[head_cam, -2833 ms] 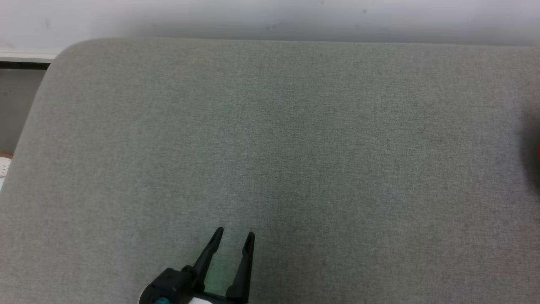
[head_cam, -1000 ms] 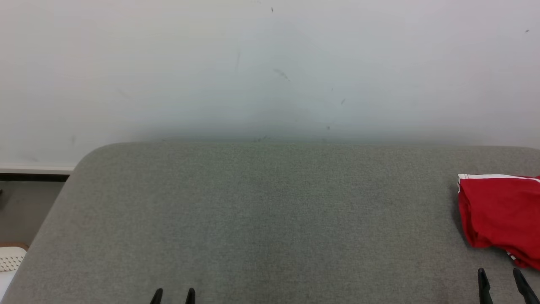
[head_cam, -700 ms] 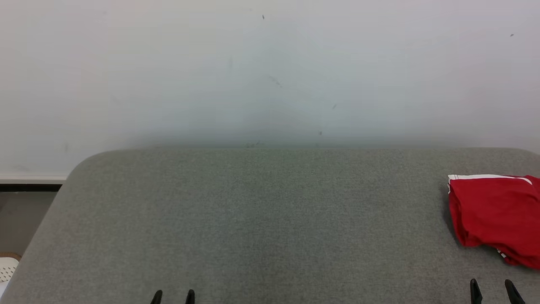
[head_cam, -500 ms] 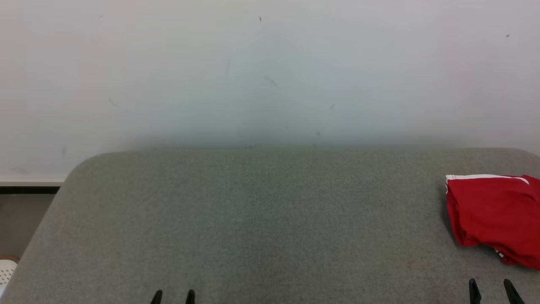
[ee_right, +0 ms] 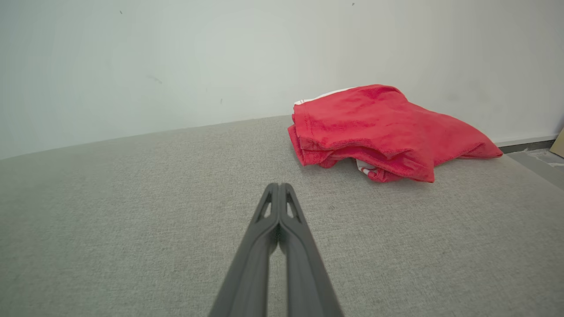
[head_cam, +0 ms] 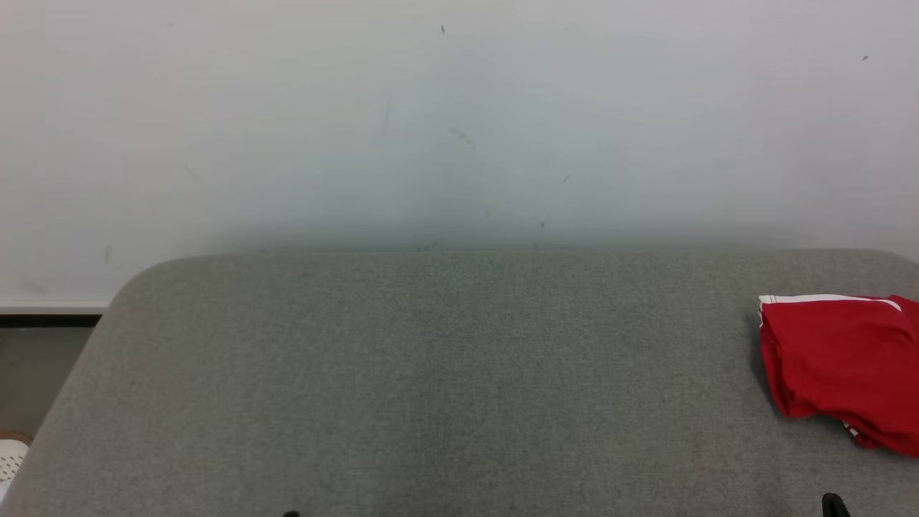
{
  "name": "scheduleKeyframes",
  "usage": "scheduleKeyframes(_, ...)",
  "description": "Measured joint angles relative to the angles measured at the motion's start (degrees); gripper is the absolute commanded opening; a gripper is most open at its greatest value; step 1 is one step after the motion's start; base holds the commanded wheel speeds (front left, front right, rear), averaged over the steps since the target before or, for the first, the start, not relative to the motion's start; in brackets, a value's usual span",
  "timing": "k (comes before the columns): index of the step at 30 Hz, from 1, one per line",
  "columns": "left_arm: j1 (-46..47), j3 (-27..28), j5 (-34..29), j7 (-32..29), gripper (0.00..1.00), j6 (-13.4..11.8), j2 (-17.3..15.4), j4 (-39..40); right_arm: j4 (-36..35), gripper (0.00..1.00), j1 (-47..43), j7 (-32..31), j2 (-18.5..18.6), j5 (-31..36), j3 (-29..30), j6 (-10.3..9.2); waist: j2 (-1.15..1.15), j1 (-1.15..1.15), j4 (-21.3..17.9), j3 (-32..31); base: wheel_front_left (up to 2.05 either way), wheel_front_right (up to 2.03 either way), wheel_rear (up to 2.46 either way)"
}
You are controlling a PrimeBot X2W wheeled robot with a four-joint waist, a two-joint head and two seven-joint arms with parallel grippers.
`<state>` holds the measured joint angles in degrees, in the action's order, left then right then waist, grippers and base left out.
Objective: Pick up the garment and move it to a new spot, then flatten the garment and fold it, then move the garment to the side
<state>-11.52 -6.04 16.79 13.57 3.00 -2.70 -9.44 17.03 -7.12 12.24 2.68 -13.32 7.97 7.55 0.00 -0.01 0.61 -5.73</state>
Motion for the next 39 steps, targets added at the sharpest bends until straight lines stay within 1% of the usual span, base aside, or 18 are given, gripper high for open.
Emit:
scheduleKeyframes(9, 2.23, 1.04, 9.98, -2.09, 0.00, 0.52, -0.14, -0.80, -0.44, 0.00, 1.29, -1.97, -0.01, -9.75, -0.29, 0.00, 0.00, 0.00, -0.05, 0.45, 0.00, 0.00, 0.00)
scheduleKeyframes(20, 4.59, 2.27, 20.53, -4.52, 0.00, 1.03, -0.41, -1.49, -0.83, 0.00, 2.83, -4.44, -0.01, -20.42, -0.53, 0.00, 0.00, 0.01, -0.10, 1.00, 0.00, 0.00, 0.00)
scheduleKeyframes(39, 7.95, 4.32, 35.41, -8.12, 0.00, 2.01, -0.76, -2.15, -1.46, 0.00, 5.71, -8.23, -0.01, -36.16, -0.77, 0.00, 0.00, 0.01, -0.20, 1.93, 0.00, 0.00, 0.00)
